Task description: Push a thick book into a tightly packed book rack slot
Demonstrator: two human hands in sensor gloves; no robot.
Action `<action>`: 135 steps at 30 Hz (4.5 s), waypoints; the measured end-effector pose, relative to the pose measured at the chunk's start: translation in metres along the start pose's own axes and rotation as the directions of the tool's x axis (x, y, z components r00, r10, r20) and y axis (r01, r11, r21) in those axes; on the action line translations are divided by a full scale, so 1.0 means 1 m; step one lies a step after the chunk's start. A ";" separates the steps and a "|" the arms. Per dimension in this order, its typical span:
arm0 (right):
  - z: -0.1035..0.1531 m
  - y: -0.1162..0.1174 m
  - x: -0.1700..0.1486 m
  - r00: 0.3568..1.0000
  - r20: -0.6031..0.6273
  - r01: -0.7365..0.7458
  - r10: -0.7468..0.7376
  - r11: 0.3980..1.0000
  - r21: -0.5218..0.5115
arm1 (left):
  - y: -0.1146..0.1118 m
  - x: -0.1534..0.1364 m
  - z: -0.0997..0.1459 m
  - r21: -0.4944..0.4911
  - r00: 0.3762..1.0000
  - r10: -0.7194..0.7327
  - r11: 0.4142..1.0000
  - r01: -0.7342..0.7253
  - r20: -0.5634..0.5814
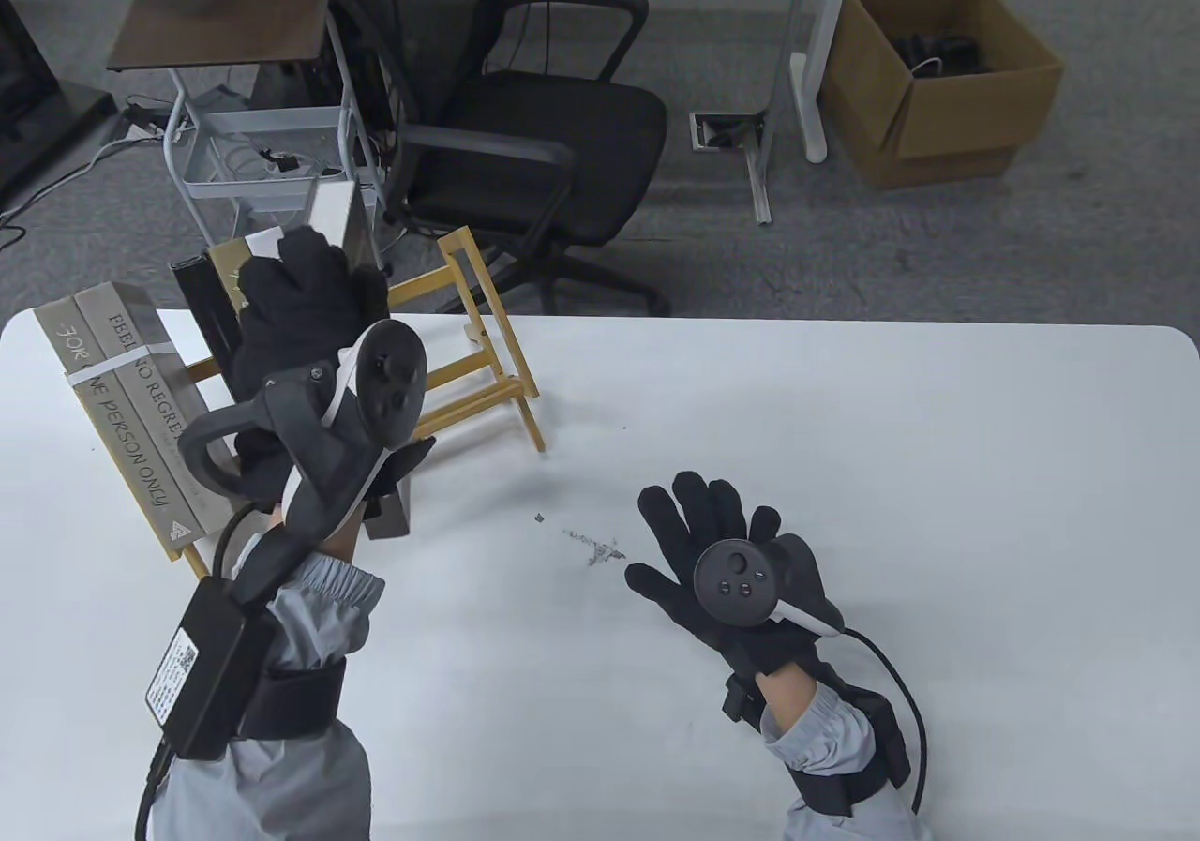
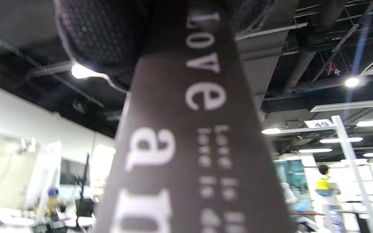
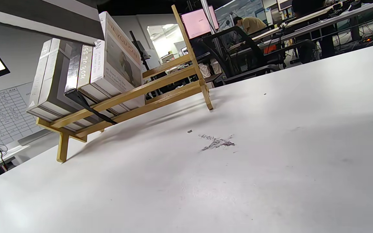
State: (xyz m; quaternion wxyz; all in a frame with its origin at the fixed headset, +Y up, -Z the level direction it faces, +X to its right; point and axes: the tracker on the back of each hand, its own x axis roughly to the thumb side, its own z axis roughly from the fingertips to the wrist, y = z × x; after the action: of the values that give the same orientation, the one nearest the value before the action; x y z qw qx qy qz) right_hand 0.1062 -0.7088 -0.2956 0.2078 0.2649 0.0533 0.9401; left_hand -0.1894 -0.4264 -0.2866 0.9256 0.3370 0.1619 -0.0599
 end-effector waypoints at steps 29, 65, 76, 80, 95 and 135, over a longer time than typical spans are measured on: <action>-0.001 0.001 -0.003 1.000 -0.022 -0.002 0.002 1.000 0.014 | -0.019 -0.060 -0.039 0.074 0.954 -0.225 0.967 0.244 -0.198; 0.000 0.000 -0.007 0.999 -0.034 0.000 0.000 1.000 0.008 | -0.143 -0.101 -0.015 -0.277 0.948 -0.167 0.957 0.089 -0.272; 0.000 0.000 -0.009 0.999 -0.046 -0.004 0.005 1.000 0.008 | -0.161 -0.112 -0.019 -0.282 0.950 -0.123 0.959 0.039 -0.287; 0.000 0.001 -0.011 0.998 -0.056 -0.009 0.010 1.000 0.012 | -0.168 -0.116 -0.022 -0.313 0.955 -0.074 0.950 -0.020 -0.286; 0.001 -0.002 -0.012 0.997 -0.072 -0.031 0.032 1.000 0.003 | -0.199 -0.131 -0.038 -0.381 0.945 -0.133 0.925 0.010 -0.298; -0.002 0.004 -0.017 0.991 -0.110 -0.072 0.074 0.997 0.020 | -0.241 -0.135 -0.055 -0.470 0.938 -0.192 0.882 0.036 -0.288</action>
State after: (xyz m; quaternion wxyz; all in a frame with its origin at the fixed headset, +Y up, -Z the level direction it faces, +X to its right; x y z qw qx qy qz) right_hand 0.1164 -0.7198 -0.3046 0.1679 0.2160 0.0627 0.9598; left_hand -0.3840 -0.5755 -0.4257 0.9337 0.1044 0.3421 -0.0184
